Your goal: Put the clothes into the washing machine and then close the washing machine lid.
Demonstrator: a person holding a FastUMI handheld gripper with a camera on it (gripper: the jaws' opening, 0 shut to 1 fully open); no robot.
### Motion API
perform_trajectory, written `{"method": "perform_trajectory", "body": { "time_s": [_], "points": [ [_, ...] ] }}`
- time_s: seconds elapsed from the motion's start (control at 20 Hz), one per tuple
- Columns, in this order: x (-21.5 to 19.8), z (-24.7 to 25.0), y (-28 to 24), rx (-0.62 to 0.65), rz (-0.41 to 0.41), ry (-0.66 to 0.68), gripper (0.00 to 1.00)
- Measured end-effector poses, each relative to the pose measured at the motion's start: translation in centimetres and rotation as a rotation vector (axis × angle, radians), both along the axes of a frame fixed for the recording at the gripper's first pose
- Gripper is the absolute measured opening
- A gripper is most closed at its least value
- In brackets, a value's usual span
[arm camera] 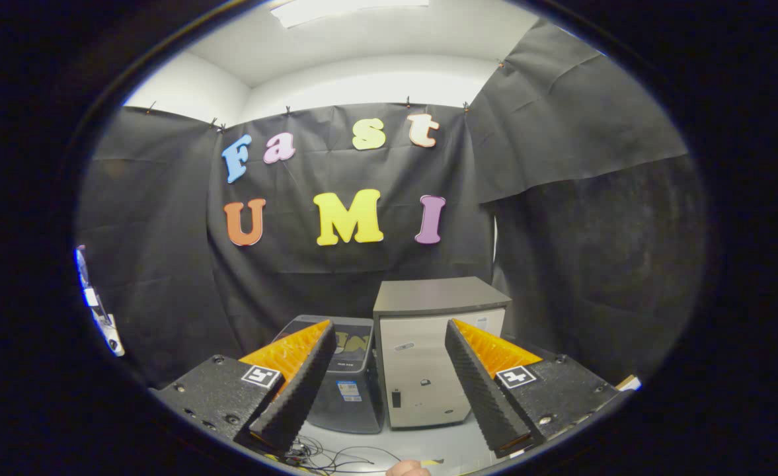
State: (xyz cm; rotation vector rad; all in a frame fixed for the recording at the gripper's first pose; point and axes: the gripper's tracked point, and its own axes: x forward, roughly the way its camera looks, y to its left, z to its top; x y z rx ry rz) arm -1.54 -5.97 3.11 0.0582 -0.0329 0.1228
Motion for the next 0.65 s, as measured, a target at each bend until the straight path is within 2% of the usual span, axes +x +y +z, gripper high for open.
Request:
{"method": "perform_trajectory", "body": {
  "time_s": [0.65],
  "points": [
    [0.78,-0.38,0.03,0.003,0.000,0.007,1.00]
  ]
}}
